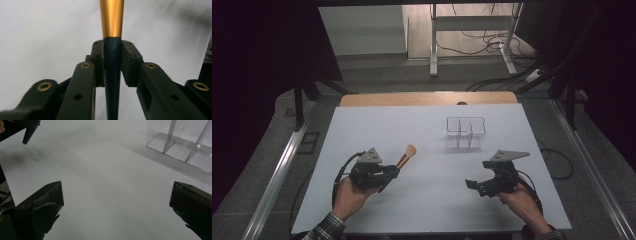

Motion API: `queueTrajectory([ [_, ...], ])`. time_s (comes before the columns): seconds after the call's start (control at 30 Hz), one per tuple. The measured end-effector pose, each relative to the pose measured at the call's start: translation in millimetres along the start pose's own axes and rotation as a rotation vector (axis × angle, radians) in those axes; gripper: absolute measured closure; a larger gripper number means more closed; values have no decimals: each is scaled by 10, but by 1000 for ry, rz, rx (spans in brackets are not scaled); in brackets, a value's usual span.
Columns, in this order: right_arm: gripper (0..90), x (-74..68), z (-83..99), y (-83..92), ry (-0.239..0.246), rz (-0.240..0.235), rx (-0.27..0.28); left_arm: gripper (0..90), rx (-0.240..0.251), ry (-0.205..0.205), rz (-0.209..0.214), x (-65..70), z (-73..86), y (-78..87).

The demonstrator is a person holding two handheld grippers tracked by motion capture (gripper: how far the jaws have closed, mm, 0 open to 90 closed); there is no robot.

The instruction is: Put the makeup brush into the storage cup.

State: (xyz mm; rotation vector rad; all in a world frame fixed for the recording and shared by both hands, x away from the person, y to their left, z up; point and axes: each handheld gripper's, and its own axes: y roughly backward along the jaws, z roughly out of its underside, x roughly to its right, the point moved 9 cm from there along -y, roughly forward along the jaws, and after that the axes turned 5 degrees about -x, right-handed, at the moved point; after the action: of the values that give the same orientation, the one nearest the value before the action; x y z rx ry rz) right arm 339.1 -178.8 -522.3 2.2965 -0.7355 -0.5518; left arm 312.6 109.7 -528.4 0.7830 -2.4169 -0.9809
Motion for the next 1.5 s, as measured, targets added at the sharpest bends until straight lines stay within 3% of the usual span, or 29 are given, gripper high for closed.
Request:
queueTrajectory([
  [1.17, 0, -380, -474, -422, -26, -103, 34, 740, 18, -51, 43, 157, -184, -175],
  [1.5, 0, -502, -582, -516, -38, -158, 45, 740, 23, -67, 48, 217, -232, -240],
])
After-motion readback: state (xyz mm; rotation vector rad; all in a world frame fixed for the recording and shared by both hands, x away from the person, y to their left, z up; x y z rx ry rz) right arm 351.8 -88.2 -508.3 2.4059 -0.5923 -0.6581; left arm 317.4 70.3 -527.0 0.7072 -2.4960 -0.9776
